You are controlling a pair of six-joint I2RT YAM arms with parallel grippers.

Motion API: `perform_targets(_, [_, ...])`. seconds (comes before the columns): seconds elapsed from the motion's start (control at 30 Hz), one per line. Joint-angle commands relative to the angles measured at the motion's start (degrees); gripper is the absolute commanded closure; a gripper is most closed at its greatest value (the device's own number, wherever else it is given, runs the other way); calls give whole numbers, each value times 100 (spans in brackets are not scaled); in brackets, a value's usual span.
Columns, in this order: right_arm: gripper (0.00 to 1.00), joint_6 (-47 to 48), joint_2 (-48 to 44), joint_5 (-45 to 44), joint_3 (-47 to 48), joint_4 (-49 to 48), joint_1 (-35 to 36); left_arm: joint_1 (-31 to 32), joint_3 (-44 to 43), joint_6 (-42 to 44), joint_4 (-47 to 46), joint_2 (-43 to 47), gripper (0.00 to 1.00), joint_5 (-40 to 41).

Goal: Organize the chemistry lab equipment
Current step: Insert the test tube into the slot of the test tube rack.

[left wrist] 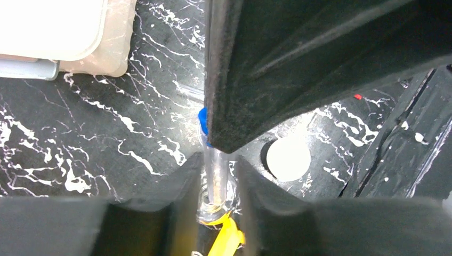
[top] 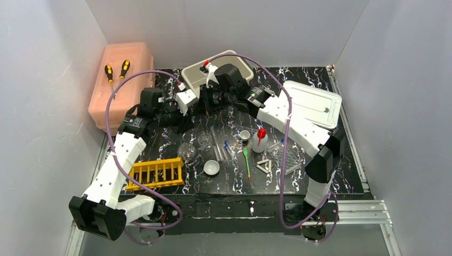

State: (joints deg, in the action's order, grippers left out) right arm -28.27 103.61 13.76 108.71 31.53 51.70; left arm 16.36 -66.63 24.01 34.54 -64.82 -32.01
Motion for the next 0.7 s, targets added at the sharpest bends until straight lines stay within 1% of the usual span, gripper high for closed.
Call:
perform_targets(0.0, [99, 20, -134, 48, -227, -199, -86, 46, -131, 61, 141, 134, 58, -80])
perform_targets(0.07, [99, 82, -257, -31, -415, -181, -149, 48, -209, -4, 236, 78, 27, -42])
perform_targets(0.1, [99, 133, -341, -112, -510, -148, -196, 51, -255, -43, 301, 53, 15, -40])
perform_targets(0.13, [99, 187, -430, -183, -602, -101, -255, 51, -308, -98, 378, -10, 5, -29])
perform_targets(0.17, [99, 255, -523, -280, -697, -46, -318, 48, -375, -170, 450, -50, 2, -21])
perform_targets(0.3, [99, 622, -950, -865, -949, 443, -612, 51, -621, -519, 667, -204, 2, 151])
perform_targets(0.4, [99, 819, -1391, -1274, -1204, 839, -962, 43, -846, -789, 844, -329, 2, 394])
perform_targets(0.53, [99, 982, -2143, -1676, -1665, 1321, -1541, 33, -1158, -1052, 1167, -516, 2, 684])
perform_targets(0.67, [99, 1060, -2727, -2294, -2036, 1854, -1803, -38, -1470, -1201, 1494, -704, 2, 798])
